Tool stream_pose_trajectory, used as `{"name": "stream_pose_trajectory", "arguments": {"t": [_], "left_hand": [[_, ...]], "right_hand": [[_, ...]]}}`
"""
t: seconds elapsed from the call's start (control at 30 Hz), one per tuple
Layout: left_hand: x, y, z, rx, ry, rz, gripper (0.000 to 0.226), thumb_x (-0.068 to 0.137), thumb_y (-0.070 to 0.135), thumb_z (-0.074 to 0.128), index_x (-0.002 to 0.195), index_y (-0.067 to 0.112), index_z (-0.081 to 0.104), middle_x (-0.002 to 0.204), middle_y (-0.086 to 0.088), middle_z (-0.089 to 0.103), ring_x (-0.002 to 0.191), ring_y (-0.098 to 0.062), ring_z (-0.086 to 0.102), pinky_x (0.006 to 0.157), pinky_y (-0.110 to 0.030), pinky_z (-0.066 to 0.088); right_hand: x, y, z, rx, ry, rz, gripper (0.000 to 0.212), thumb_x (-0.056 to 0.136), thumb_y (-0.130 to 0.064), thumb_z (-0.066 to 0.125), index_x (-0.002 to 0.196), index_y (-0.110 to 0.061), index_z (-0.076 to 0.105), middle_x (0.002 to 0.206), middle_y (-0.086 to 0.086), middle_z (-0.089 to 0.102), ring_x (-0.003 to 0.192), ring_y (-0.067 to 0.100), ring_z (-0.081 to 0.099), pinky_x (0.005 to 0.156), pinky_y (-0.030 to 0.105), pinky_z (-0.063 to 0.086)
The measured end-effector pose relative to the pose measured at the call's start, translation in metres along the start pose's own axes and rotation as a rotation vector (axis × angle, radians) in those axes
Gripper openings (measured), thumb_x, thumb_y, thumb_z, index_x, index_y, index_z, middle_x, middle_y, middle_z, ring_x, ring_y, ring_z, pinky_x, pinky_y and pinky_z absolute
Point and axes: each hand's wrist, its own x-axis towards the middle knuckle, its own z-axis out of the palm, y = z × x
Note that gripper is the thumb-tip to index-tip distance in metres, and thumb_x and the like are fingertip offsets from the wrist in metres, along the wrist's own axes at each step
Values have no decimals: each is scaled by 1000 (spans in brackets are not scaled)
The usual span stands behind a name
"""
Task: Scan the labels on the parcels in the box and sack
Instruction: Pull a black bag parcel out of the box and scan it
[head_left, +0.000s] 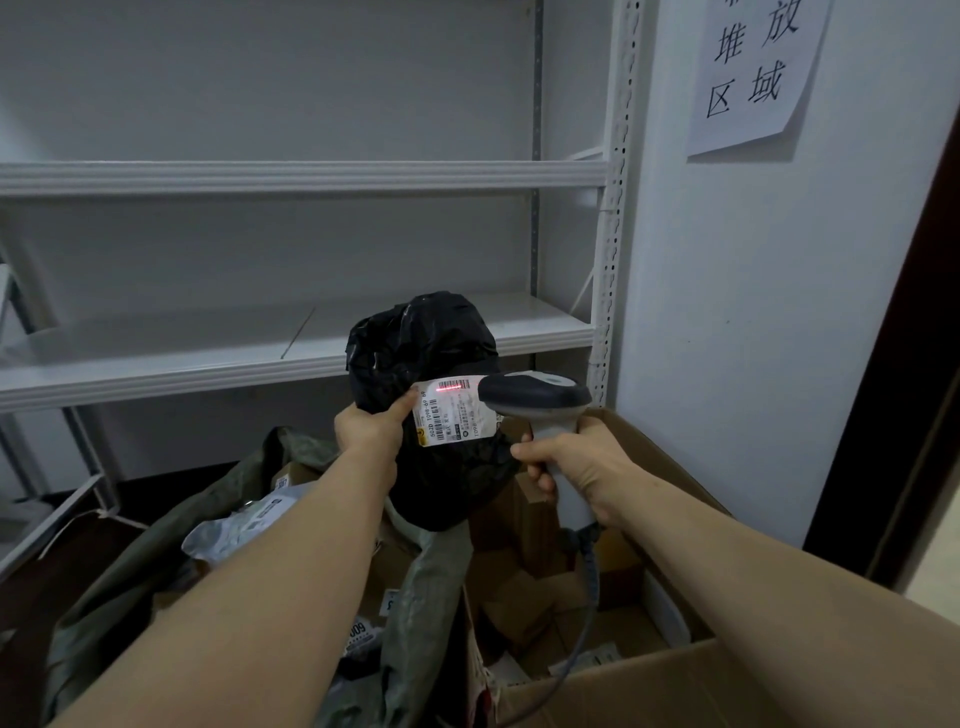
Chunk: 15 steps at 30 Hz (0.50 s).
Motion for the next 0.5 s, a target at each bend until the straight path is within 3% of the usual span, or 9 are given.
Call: {"name": "stream_pose_trajectory", "arguments": {"t": [0.5], "left_hand": [[7,-2,-3,28,1,-3,41,77,18,80,110,0,62,103,-14,65,90,-27,62,81,-37,52]], "right_hand": [[5,-1,3,-36,-12,-20,10,82,-7,69,79,-9,61,53,2,55,40,10,46,44,21,42]]}}
